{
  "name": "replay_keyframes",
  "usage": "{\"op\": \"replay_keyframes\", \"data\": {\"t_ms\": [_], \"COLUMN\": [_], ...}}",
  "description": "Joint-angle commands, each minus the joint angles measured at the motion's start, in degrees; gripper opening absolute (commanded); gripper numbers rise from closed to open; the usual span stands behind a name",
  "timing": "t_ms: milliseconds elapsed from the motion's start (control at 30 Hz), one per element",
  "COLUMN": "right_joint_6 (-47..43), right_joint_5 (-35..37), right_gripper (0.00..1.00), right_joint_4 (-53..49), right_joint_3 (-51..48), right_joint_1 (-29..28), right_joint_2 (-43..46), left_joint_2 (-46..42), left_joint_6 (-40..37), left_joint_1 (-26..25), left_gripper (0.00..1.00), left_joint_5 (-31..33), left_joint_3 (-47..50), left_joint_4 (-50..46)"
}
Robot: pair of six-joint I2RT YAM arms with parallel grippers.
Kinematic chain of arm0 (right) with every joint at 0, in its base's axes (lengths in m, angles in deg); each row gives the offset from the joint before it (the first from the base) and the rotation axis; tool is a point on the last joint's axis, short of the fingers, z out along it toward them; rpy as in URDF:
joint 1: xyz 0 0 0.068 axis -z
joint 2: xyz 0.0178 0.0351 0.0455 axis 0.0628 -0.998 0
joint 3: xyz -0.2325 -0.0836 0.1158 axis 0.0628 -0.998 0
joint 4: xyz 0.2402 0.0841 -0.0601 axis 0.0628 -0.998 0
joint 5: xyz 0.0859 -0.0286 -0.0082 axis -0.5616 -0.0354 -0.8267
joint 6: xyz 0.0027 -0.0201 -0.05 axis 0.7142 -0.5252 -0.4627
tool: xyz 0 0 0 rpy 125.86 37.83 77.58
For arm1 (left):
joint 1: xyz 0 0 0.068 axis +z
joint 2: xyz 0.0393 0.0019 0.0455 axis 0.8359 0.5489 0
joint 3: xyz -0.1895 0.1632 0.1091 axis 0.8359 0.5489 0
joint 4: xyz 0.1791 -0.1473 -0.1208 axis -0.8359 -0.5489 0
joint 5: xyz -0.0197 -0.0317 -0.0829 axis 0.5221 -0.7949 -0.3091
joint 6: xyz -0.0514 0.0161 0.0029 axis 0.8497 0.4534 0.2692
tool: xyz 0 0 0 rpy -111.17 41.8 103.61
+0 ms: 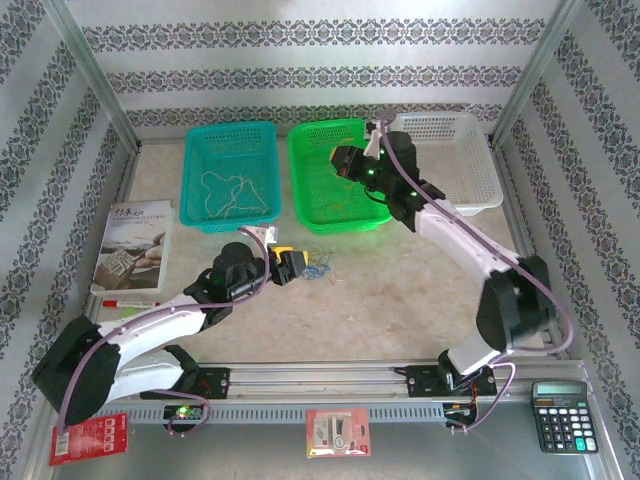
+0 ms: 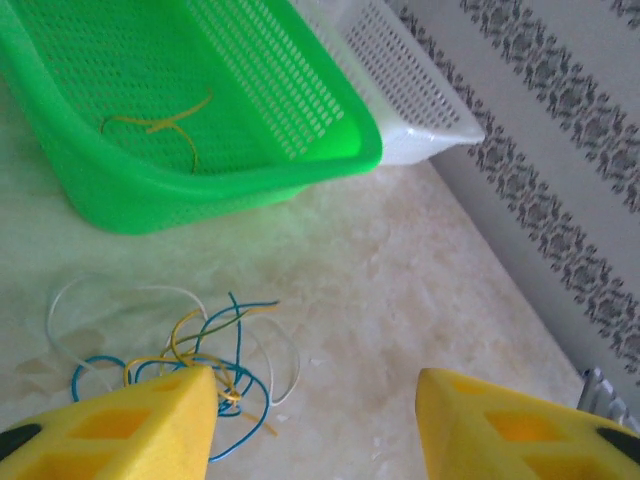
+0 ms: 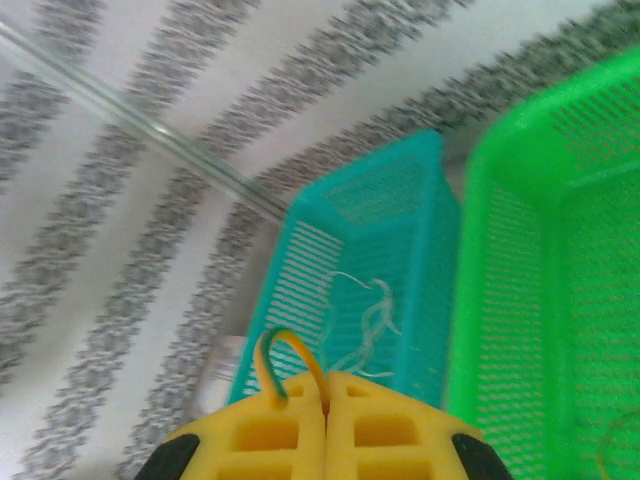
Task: Untangle the cables
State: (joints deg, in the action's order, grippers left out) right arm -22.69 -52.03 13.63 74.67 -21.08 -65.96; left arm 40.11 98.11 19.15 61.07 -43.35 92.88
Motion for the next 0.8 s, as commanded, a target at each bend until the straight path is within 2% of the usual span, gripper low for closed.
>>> {"op": "replay_keyframes", "data": {"t_ms": [0, 33, 67, 167, 233, 300, 533, 767], "right_joint_6": [-1.5, -1.6, -1.6, -1.5, -2.0, -2.6, -3.7, -4.2], "right_joint_5": [0.9, 0.4, 0.2, -1.4, -1.8, -1.5, -1.5, 2.6], "right_gripper": [0.0, 0.04, 0.14, 0.49, 0.58, 0.61, 0.6, 0.58], "right_joint_4": [-2.1, -2.2, -2.6, -4.0, -4.5, -4.9, -4.4, -2.0], "right_joint_3": [3.4, 3.9, 4.5, 5.5, 5.2, 4.4, -0.6, -15.0], "right_joint_1": [0.8, 0.9, 1.0, 1.1, 1.1, 1.1, -0.1, -5.2], "right_joint_2": [-4.6, -6.3, -7.8, -10.1, -9.4, -7.7, 1.3, 12.0], "left_joint_2": [-2.1, -2.3, -2.6, -2.8, -2.8, -2.6, 0.1, 3.0], "left_joint_6": [2.1, 2.4, 2.6, 3.1, 3.5, 3.9, 3.6, 2.8], "left_joint_1": [-0.7, -0.7, -0.7, -0.7, -0.7, -0.7, -0.7, -0.7], "left_gripper": [0.61, 0.65, 0.67, 0.72, 0.77, 0.82, 0.92, 0.98], "left_joint_5": [3.6, 4.4, 5.2, 6.1, 6.4, 6.4, 5.8, 5.4], "left_joint_3": [-2.8, -3.5, -4.1, -4.5, -4.6, -4.6, -6.1, -7.7], "left_joint_4": [-6.0, -7.6, -8.8, -9.8, -10.1, -10.0, -9.6, -10.1]}}
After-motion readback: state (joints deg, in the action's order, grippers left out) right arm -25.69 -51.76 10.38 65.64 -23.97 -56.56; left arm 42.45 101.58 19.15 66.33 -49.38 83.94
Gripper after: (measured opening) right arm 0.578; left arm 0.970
